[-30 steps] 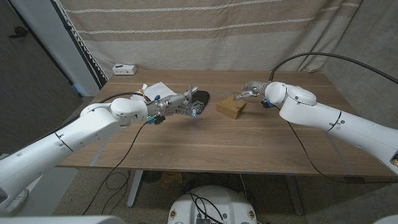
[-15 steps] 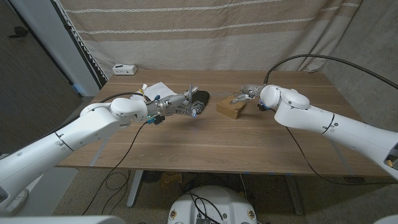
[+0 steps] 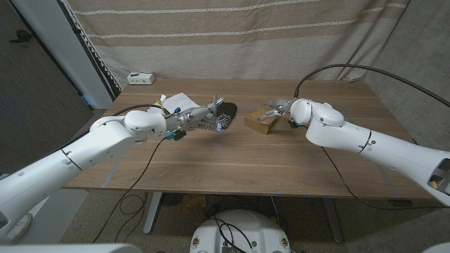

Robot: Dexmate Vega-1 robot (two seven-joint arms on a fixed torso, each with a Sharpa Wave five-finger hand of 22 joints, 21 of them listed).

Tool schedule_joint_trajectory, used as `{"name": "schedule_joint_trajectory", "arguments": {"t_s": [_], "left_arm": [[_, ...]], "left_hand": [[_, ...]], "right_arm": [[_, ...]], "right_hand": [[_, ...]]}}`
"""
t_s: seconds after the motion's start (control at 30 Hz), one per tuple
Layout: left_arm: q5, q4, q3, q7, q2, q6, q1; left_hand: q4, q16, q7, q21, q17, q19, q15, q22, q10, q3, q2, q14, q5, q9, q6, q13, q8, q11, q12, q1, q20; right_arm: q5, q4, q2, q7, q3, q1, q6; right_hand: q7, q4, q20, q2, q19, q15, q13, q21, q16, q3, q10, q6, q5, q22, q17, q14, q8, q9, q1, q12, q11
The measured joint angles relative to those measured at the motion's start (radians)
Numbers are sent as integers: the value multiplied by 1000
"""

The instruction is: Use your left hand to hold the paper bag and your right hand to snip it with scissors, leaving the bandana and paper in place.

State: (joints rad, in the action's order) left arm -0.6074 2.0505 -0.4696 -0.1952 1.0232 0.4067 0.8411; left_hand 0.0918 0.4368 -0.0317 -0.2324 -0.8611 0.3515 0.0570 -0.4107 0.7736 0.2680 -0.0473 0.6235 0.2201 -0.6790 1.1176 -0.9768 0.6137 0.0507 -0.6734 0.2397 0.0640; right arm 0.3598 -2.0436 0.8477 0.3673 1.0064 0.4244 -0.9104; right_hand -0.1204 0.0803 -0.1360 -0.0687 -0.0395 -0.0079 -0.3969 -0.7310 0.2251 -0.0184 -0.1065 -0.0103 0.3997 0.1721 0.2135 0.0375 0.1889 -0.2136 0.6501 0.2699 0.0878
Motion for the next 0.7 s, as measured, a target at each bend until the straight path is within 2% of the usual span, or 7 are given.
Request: {"name": "schedule_joint_trajectory", "arguments": {"t_s": [0.17,0.53,0.7], "left_arm": [[0,-2,0,-3,-1,3,-6],[6,-8,-7,-7,-5,6,-14],[10,-9,-8,-8,-6,6,-14]], "left_hand": [[-2,0,0,0,0,0,0,0,-1,-2,0,0,0,0,0,-3,0,1,0,0,0],[-4,8,6,0,0,-4,5,0,-1,-4,-3,-5,0,-14,6,-7,6,1,-4,3,-4],[-8,8,6,0,0,-4,0,0,-1,-8,-8,-11,0,-14,6,-7,6,1,-4,0,-4]], "right_arm": [[20,9,-8,6,9,-1,2],[64,34,-32,28,31,-8,7],[77,45,-41,41,42,-12,10]], "right_hand": [[1,0,0,0,0,4,-4,11,0,0,4,47,8,0,-5,3,-5,0,0,0,4],[3,0,0,0,0,10,-5,19,-1,-8,5,48,13,0,-5,-2,-5,5,0,0,5],[2,0,-7,0,-7,21,-5,36,-8,-8,31,63,22,0,-9,-13,-5,5,0,-4,2]]}}
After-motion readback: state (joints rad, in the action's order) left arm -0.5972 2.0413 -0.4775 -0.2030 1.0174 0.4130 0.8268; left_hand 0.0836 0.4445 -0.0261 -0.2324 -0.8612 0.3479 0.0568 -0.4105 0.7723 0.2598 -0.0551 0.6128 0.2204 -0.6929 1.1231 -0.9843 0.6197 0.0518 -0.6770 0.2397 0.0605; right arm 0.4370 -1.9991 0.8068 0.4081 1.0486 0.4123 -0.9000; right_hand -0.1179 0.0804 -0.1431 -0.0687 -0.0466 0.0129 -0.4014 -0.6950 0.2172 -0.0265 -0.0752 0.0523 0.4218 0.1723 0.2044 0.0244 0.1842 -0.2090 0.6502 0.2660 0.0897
